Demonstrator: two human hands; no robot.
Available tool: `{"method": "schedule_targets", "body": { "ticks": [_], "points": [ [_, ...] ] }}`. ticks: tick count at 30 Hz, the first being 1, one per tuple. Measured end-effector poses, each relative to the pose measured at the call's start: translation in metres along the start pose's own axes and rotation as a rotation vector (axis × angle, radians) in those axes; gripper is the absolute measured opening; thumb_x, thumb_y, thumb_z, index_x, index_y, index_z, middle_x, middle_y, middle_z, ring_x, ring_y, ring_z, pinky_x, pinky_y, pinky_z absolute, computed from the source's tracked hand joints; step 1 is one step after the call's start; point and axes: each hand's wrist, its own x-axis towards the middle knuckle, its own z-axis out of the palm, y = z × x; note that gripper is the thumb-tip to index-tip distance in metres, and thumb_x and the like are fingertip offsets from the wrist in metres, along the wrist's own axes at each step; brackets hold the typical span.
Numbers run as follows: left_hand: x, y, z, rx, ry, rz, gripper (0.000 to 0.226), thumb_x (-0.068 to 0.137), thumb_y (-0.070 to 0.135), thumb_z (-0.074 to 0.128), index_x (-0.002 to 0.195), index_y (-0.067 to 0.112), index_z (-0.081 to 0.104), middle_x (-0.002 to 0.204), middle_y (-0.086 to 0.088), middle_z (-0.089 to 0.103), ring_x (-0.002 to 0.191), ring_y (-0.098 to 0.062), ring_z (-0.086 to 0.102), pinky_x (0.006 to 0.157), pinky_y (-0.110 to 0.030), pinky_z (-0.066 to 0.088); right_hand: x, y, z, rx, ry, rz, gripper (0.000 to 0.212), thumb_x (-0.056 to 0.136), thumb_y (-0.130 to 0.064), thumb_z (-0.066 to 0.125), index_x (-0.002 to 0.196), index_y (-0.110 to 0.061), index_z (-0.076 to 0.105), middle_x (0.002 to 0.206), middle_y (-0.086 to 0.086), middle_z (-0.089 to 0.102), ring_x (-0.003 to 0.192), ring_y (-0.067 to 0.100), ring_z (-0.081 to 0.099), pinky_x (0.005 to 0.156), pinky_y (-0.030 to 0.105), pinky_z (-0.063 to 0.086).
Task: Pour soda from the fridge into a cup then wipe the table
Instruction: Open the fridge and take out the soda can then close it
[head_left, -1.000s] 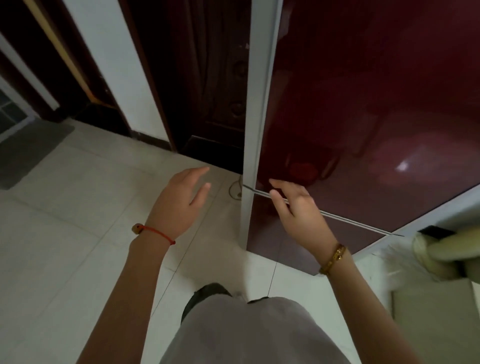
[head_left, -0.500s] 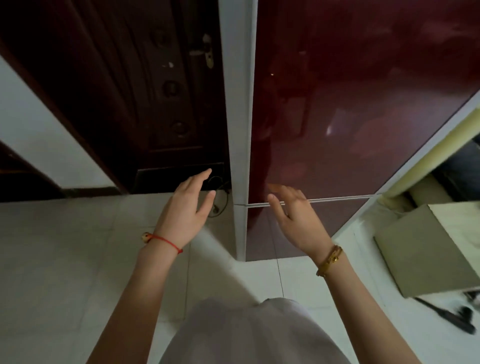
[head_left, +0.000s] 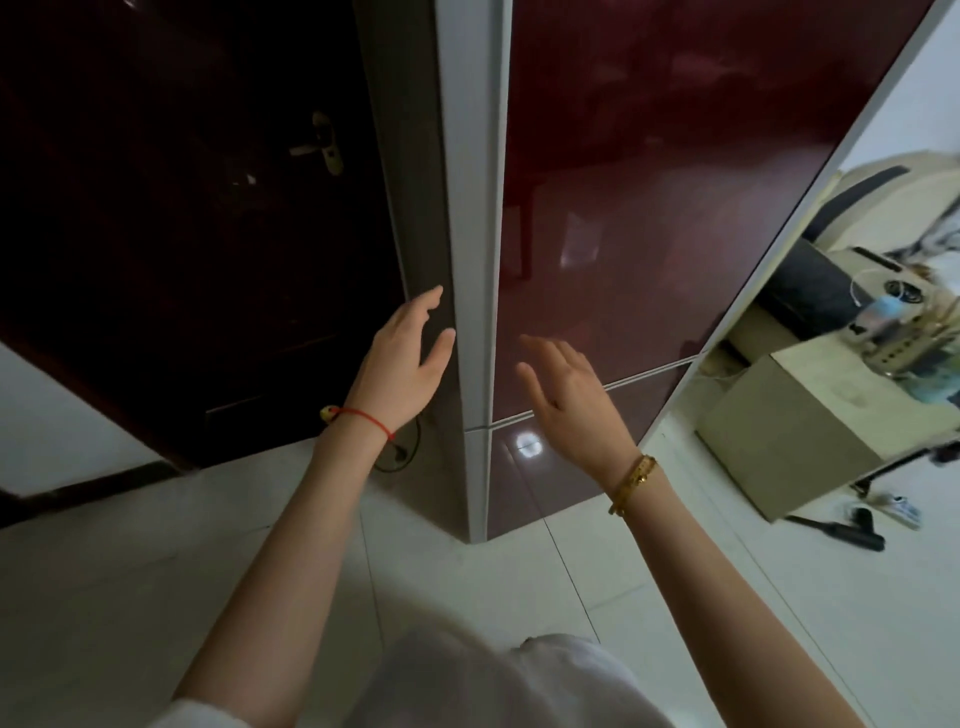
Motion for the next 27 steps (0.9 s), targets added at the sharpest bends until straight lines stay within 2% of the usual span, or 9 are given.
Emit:
{"method": "schedule_targets", "body": {
  "ticks": [7, 11, 14, 19, 27],
  "points": [
    [0.035, 0.003, 0.014, -0.109, -0.037, -0.039, 0.07, 0.099, 0.029, 0.052, 0.155, 0.018, 0.012, 0.161, -0.005, 0.021, 0.144, -0.018, 0.031, 0.117, -0.041, 0.03, 0.011, -0.002, 0.006, 0.008, 0.019, 0.041, 0.048, 0.103, -0.037, 0.038, 0.145, -0.015, 0.04, 0.144, 0.006, 0.046, 0.133, 0.024, 0.041, 0.111, 0.039, 0.036],
    [0.049, 0.01, 0.02, -0.151, -0.038, -0.085, 0.074, 0.099, 0.026, 0.051, 0.155, 0.013, 0.006, 0.161, -0.008, 0.02, 0.146, -0.022, 0.025, 0.118, -0.047, 0.029, 0.017, -0.006, 0.008, 0.019, 0.018, 0.035, 0.05, 0.103, -0.037, 0.038, 0.148, -0.016, 0.035, 0.148, 0.004, 0.042, 0.137, 0.021, 0.037, 0.114, 0.036, 0.033],
    [0.053, 0.015, 0.023, -0.187, -0.013, -0.116, 0.07, 0.099, 0.021, 0.049, 0.155, 0.011, 0.007, 0.159, -0.01, 0.022, 0.146, -0.023, 0.025, 0.118, -0.046, 0.029, 0.023, -0.01, 0.009, 0.03, 0.027, 0.013, 0.05, 0.103, -0.035, 0.04, 0.148, -0.015, 0.034, 0.148, 0.005, 0.041, 0.137, 0.022, 0.037, 0.113, 0.034, 0.031],
    [0.056, 0.012, 0.021, -0.236, 0.023, -0.156, 0.063, 0.097, 0.009, 0.045, 0.153, 0.014, 0.018, 0.152, -0.01, 0.035, 0.138, -0.023, 0.039, 0.113, -0.042, 0.037, 0.03, -0.015, 0.011, 0.034, 0.048, -0.005, 0.052, 0.103, -0.034, 0.041, 0.149, -0.013, 0.032, 0.149, 0.006, 0.04, 0.137, 0.023, 0.036, 0.112, 0.031, 0.029],
    [0.054, 0.01, 0.024, -0.21, 0.007, -0.125, 0.064, 0.097, 0.003, 0.041, 0.154, 0.016, 0.014, 0.156, -0.011, 0.029, 0.143, -0.024, 0.032, 0.116, -0.045, 0.033, 0.031, -0.011, 0.014, 0.044, 0.11, -0.01, 0.057, 0.102, -0.039, 0.039, 0.152, -0.015, 0.026, 0.154, 0.005, 0.031, 0.141, 0.022, 0.031, 0.116, 0.034, 0.029]
  ]
}}
